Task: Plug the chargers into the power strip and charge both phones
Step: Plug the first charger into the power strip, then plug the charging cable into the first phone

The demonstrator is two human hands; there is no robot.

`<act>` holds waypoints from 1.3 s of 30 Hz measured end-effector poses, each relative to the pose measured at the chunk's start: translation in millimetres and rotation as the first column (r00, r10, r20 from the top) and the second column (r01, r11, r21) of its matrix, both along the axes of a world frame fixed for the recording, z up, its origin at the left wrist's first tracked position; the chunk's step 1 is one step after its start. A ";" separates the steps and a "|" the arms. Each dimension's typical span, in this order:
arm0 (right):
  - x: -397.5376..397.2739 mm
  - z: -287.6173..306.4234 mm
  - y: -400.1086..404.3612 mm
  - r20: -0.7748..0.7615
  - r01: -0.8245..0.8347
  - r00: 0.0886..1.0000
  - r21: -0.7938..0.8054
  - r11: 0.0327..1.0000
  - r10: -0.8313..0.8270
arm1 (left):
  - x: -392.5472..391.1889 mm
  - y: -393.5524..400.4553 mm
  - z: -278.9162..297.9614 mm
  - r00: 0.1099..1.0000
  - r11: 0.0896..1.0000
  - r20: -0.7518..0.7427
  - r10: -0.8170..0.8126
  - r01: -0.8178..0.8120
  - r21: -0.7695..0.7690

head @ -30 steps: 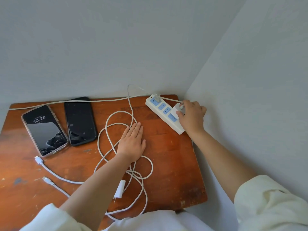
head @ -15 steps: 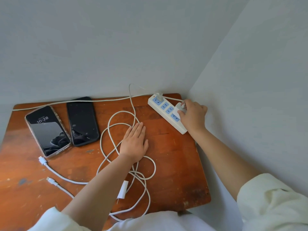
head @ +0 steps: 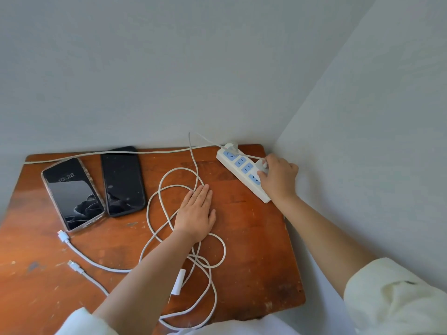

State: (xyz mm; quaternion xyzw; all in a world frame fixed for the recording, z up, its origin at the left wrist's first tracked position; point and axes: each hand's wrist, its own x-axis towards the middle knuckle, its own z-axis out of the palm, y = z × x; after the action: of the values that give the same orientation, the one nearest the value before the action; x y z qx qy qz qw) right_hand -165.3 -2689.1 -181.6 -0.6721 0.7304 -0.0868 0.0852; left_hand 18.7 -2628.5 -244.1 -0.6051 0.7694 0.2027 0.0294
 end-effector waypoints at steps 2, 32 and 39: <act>-3.0 -0.9 1.4 0.003 -0.003 1.000 -0.006 1.000 0.003 | 0.3 0.0 -0.3 1.000 1.000 -0.004 0.003 -0.003 0.000; 89.7 -46.4 106.7 0.255 -0.191 0.928 -0.304 0.933 0.272 | 123.6 139.1 22.1 0.895 0.899 0.084 0.437 -0.438 -0.008; 148.1 -53.9 154.1 0.276 -0.489 0.768 -0.328 0.808 0.577 | 165.8 196.0 13.9 0.800 0.808 0.146 0.582 -0.589 0.003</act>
State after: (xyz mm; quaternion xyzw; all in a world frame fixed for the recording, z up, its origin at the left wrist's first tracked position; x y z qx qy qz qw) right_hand -17.2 -2535.0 -235.5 -0.8298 0.4630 -0.2679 0.1590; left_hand 184.5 -2432.5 -230.2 -0.8246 0.5359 0.1782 0.0332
